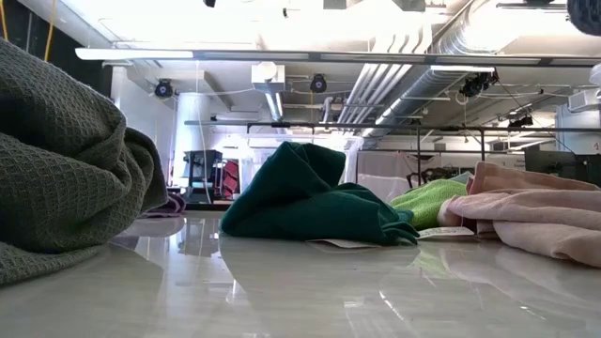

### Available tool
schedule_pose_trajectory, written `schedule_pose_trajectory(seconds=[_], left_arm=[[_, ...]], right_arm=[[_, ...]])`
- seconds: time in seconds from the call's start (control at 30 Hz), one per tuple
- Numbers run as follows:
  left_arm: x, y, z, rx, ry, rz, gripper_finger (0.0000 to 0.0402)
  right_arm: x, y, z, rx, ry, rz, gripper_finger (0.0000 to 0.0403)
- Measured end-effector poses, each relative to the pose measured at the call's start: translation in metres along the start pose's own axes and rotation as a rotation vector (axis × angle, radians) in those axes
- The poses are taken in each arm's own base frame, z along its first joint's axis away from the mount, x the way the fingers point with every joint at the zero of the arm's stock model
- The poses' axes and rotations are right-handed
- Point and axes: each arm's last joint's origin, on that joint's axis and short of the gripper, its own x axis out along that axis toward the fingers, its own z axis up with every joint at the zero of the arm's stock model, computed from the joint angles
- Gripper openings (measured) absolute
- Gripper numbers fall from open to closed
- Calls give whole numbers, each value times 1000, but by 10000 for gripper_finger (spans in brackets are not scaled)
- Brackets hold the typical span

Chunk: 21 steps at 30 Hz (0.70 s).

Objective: Sort towels by color in basket
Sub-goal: Put the top gray towel into the transparent bottom bin

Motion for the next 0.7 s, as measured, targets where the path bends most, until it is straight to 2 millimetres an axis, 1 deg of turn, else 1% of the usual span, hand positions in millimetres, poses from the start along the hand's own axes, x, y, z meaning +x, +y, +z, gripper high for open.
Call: schedule_pose_trajectory(seconds=[0.1,0.2,0.27,0.33,0.43,0.5,0.57,0.63,0.7], left_arm=[[0,0,0,0,0,0,130],[0,0,0,0,-1,0,130],[0,0,0,0,-1,0,130],[0,0,0,0,-2,0,130],[0,0,0,0,-2,0,130],[0,0,0,0,-2,0,130],[0,0,0,0,-2,2,130],[0,0,0,0,-3,4,130],[0,0,0,0,-4,6,130]], right_arm=[[3,-5,-1,7,59,-60,139],[-2,-15,-2,73,134,-184,139],[-13,-17,-2,100,154,-217,139],[-28,-18,-3,90,159,-208,139],[-55,-10,-3,15,142,-93,139],[-71,-1,-3,-55,82,33,139],[-84,8,-1,-141,-42,172,139],[-89,17,4,-238,-211,263,139],[-89,21,12,-300,-346,274,139]])
